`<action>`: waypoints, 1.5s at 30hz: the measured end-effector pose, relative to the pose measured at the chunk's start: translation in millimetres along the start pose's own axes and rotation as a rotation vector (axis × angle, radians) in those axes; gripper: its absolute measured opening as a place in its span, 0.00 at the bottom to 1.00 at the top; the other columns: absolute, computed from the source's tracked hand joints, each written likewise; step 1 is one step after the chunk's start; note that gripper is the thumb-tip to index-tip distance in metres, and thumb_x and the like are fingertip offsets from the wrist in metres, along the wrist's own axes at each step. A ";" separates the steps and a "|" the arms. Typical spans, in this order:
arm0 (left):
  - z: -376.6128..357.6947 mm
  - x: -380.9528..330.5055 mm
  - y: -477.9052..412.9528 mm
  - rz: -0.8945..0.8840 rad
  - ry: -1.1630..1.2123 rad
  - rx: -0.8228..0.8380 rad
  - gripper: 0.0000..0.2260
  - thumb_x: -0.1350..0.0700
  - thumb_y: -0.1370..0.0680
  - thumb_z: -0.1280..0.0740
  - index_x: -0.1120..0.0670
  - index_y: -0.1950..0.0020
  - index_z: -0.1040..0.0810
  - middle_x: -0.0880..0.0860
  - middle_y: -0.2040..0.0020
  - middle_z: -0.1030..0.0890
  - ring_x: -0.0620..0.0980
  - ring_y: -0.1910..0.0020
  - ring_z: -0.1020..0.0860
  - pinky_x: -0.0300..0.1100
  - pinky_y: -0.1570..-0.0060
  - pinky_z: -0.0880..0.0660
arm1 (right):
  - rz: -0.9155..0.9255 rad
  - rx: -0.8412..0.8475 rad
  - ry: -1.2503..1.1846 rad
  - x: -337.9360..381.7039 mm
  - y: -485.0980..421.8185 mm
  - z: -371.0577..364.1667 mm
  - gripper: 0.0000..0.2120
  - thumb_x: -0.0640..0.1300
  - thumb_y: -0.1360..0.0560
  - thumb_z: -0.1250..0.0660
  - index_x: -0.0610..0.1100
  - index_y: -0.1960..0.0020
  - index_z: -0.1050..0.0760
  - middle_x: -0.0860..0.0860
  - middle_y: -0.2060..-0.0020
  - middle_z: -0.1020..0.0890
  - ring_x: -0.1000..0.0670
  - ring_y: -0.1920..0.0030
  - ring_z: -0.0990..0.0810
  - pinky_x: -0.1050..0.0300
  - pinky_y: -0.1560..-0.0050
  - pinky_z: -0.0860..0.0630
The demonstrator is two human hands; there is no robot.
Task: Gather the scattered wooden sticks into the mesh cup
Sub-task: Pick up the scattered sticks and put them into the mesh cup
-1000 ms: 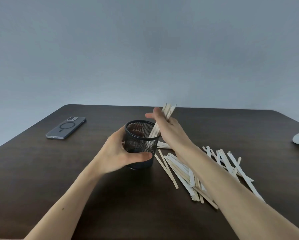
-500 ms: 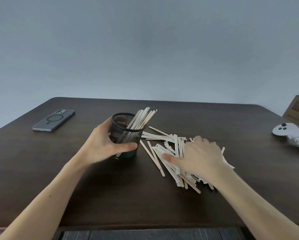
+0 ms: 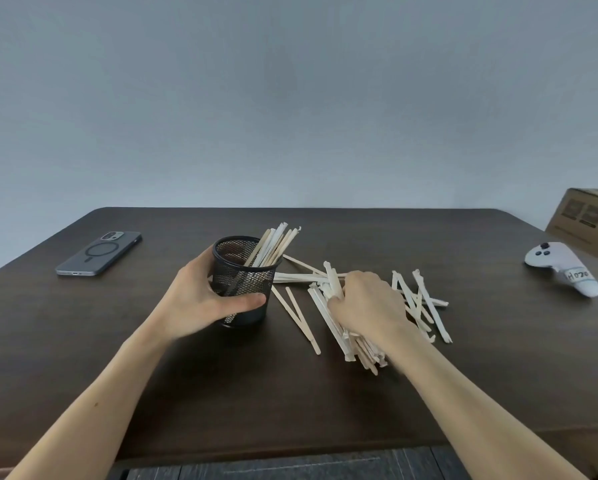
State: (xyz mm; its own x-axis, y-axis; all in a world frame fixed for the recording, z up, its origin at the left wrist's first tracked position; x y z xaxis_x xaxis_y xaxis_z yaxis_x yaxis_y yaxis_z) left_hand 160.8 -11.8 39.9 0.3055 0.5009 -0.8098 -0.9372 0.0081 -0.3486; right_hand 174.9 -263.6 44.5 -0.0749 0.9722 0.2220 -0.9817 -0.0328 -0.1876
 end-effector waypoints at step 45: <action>0.3 1.4 1.4 0.004 -0.003 -0.008 0.32 0.39 0.40 0.17 0.43 0.38 0.17 0.42 0.42 0.11 0.46 0.39 0.14 0.56 0.31 0.20 | -0.188 -0.025 -1.060 -42.2 -11.2 12.5 0.14 0.50 0.16 0.43 0.42 0.51 0.27 0.52 0.73 0.37 0.57 0.81 0.39 0.63 0.81 0.39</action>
State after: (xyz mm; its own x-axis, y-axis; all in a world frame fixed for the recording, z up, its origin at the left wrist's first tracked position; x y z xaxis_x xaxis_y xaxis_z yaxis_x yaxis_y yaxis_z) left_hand 159.9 -10.8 38.4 0.3012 0.5038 -0.8096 -0.9371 -0.0007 -0.3490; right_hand 186.9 -307.1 49.2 -0.0488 0.2643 0.9632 -0.9903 0.1128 -0.0812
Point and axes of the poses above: each hand's wrist, its own y-axis away from the middle knuckle, its own z-axis out of the back of the hand, x = y × z, the point moved 8 cm from there along -y, towards the middle knuckle
